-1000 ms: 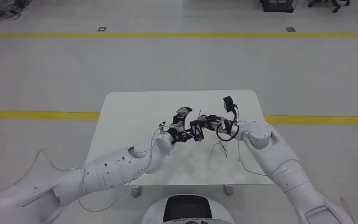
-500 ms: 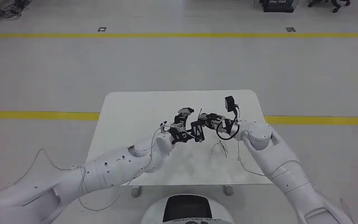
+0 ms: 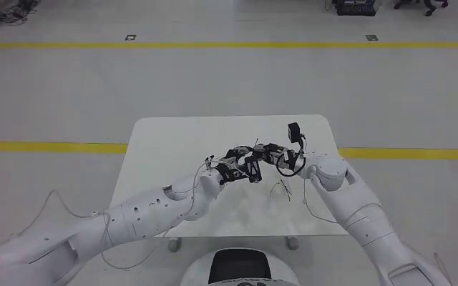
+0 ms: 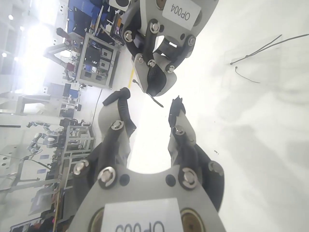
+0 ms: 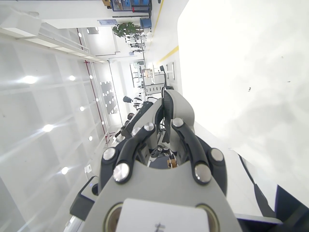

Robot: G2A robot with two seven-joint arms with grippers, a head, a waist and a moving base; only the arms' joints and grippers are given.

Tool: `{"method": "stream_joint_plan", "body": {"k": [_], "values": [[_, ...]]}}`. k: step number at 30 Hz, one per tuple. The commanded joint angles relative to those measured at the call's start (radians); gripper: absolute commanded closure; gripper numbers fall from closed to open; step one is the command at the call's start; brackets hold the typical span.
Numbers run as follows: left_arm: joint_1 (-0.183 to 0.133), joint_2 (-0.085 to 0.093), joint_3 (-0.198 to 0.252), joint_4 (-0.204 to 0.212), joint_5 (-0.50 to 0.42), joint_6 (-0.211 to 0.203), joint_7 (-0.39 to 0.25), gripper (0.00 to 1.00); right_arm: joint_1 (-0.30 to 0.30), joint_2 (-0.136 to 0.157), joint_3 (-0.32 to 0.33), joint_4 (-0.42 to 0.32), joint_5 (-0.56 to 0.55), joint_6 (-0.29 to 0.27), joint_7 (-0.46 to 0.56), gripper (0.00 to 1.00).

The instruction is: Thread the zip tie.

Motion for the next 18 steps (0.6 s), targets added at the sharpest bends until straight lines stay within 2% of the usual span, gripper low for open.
{"method": "stream_joint_plan", "body": {"k": [1, 3, 4, 10, 18], "values": [[-0.002, 0.0, 0.0, 0.002, 0.0, -0.003, 0.002, 0.69, 0.001, -0.001, -0.001, 0.003, -0.003, 0.002, 0.002, 1.0], [-0.002, 0.0, 0.0, 0.002, 0.0, -0.001, 0.003, 0.78, 0.001, -0.001, -0.002, 0.005, -0.006, 0.003, 0.003, 1.0], [-0.003, 0.0, 0.0, 0.003, 0.0, 0.0, 0.003, 0.79, 0.002, -0.002, -0.002, 0.006, -0.007, 0.003, 0.004, 1.0], [-0.013, -0.001, 0.0, 0.002, 0.0, -0.005, -0.017, 0.82, 0.003, -0.004, -0.006, 0.01, -0.017, 0.007, 0.014, 1.0], [-0.016, -0.003, 0.0, -0.002, 0.0, -0.029, -0.025, 0.78, -0.004, -0.005, 0.001, 0.007, -0.022, 0.003, 0.014, 1.0]]}}
